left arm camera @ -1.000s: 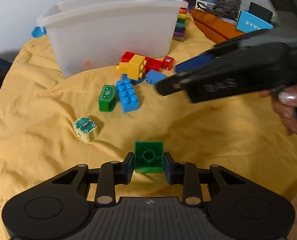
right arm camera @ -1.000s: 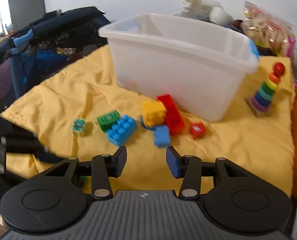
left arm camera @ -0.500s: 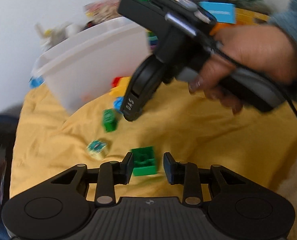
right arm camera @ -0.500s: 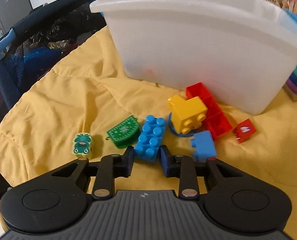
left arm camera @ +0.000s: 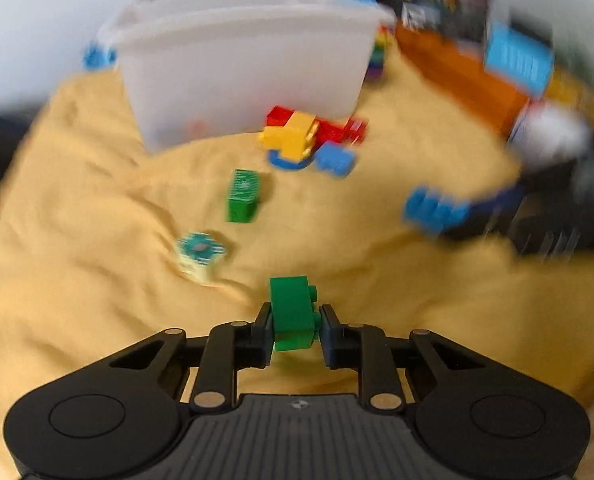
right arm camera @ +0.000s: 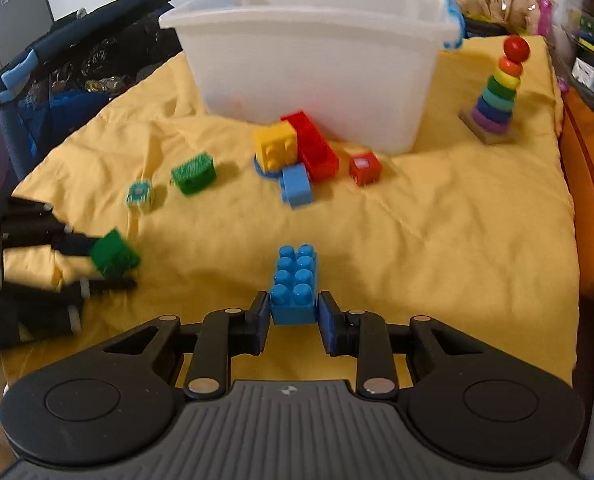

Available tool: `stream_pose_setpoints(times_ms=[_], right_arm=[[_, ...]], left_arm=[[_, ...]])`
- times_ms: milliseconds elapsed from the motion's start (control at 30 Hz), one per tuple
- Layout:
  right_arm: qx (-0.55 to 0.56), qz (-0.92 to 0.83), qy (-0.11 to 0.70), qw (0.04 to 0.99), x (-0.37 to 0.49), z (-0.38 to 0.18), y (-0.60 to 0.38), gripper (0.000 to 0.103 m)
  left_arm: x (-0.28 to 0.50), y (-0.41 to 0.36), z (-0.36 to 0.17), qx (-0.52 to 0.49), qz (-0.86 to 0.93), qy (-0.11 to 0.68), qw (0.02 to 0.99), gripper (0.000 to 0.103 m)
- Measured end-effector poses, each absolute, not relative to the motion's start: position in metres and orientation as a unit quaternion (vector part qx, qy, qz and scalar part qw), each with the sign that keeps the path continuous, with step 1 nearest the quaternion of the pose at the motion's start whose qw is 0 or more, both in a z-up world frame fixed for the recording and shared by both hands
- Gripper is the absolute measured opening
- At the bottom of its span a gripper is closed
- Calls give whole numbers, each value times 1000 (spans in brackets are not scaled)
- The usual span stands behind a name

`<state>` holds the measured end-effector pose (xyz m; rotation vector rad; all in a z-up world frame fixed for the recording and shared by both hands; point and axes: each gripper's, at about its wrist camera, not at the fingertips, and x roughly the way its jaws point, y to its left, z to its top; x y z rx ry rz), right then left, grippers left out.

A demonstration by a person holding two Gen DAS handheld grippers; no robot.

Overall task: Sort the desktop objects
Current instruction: 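Grasp a green Duplo brick with the left gripper while the right grasps a blue Duplo brick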

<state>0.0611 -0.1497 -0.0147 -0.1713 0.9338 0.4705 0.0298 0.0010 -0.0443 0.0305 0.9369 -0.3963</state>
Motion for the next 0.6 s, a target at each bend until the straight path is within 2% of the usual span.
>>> stream_pose_setpoints(times_ms=[133, 233, 300, 367, 500, 600], right_arm=[[-89, 234, 446, 859, 53, -16, -149, 28], [-92, 244, 444, 857, 51, -15, -144, 28], [-96, 245, 444, 856, 49, -17, -143, 28], [-94, 244, 448, 855, 50, -19, -143, 29], [-90, 244, 455, 852, 50, -23, -146, 30], [-93, 246, 446, 855, 49, -20, -147, 32]], left_arm=[[32, 2, -52, -82, -213, 478, 848, 26], [22, -7, -56, -49, -181, 478, 858, 31], [17, -12, -51, -5, -163, 465, 870, 50], [11, -13, -46, 43, -139, 448, 882, 58], [10, -10, -38, 49, -140, 430, 891, 58], [10, -21, -42, 93, -131, 425, 891, 58]])
